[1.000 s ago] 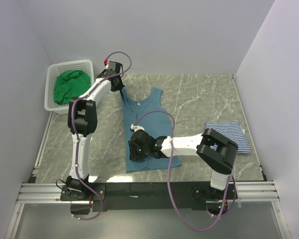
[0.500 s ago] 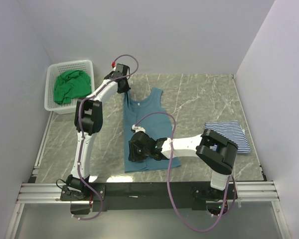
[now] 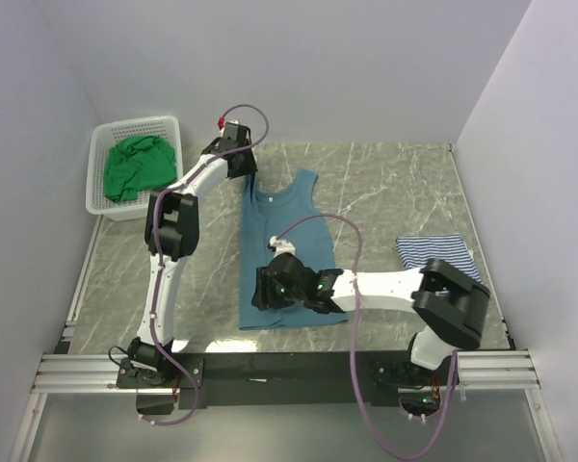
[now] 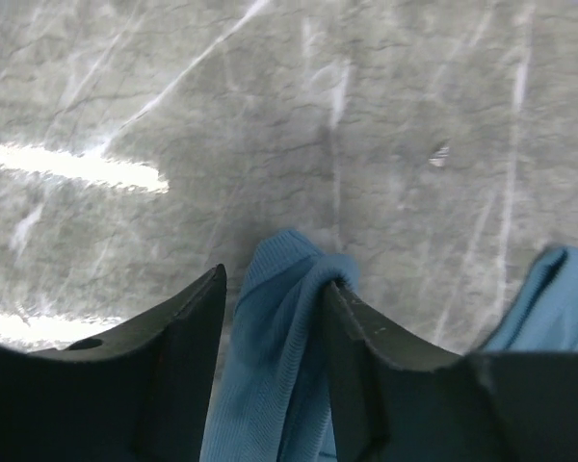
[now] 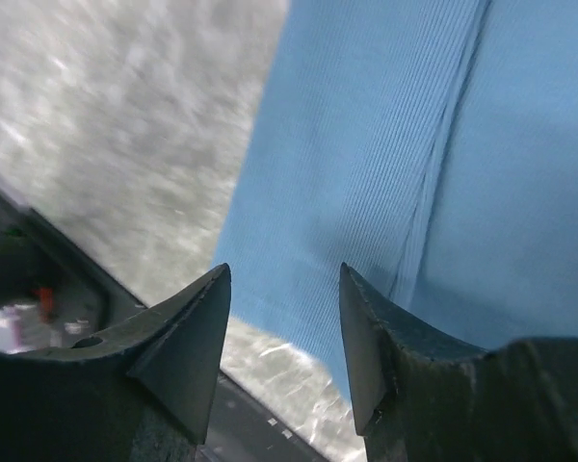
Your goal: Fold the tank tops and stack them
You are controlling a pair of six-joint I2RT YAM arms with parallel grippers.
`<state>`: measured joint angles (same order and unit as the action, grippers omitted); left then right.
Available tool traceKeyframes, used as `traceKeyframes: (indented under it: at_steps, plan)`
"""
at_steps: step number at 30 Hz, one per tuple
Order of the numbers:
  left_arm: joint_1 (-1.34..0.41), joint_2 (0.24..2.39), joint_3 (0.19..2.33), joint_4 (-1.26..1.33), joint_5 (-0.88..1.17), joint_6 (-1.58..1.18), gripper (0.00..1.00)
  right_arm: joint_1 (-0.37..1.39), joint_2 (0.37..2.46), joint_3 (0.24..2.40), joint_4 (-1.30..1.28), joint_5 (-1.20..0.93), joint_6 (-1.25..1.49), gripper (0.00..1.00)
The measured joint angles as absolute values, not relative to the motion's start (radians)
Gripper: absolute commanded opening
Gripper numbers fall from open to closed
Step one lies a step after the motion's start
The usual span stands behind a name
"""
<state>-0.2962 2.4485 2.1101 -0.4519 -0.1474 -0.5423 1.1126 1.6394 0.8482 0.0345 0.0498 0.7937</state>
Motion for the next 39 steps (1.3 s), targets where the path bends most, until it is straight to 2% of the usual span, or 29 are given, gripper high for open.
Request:
traceKeyframes:
  at_steps: [4,7,9,14,19,30,39]
  plan:
    - [-0.296,2.418,2.110,-0.424,-0.110,-0.554,0.52,1.074,1.533,0.845,0.018,0.087,0.796,0.56]
    - [-0.295,2.350,2.078,-0.397,-0.097,-0.570,0.59,1.008,1.476,0.846,0.009,0.109,0.796,0.56]
    - [-0.295,2.286,2.045,-0.380,-0.086,-0.581,0.59,0.949,1.470,0.846,0.001,0.112,0.795,0.56]
    - [-0.293,2.199,2.044,-0.359,-0.057,-0.588,0.58,0.789,1.532,0.892,-0.054,0.115,0.771,0.56]
    - [-0.291,2.211,2.045,-0.358,0.000,-0.587,0.56,0.722,1.661,1.011,-0.071,0.083,0.749,0.55]
    - [-0.283,2.466,2.139,-0.364,0.068,-0.587,0.59,0.711,1.766,1.114,-0.091,0.006,0.740,0.54]
    - [-0.255,2.465,2.071,-0.281,0.082,-0.614,0.57,0.786,1.759,1.060,-0.088,0.004,0.743,0.50]
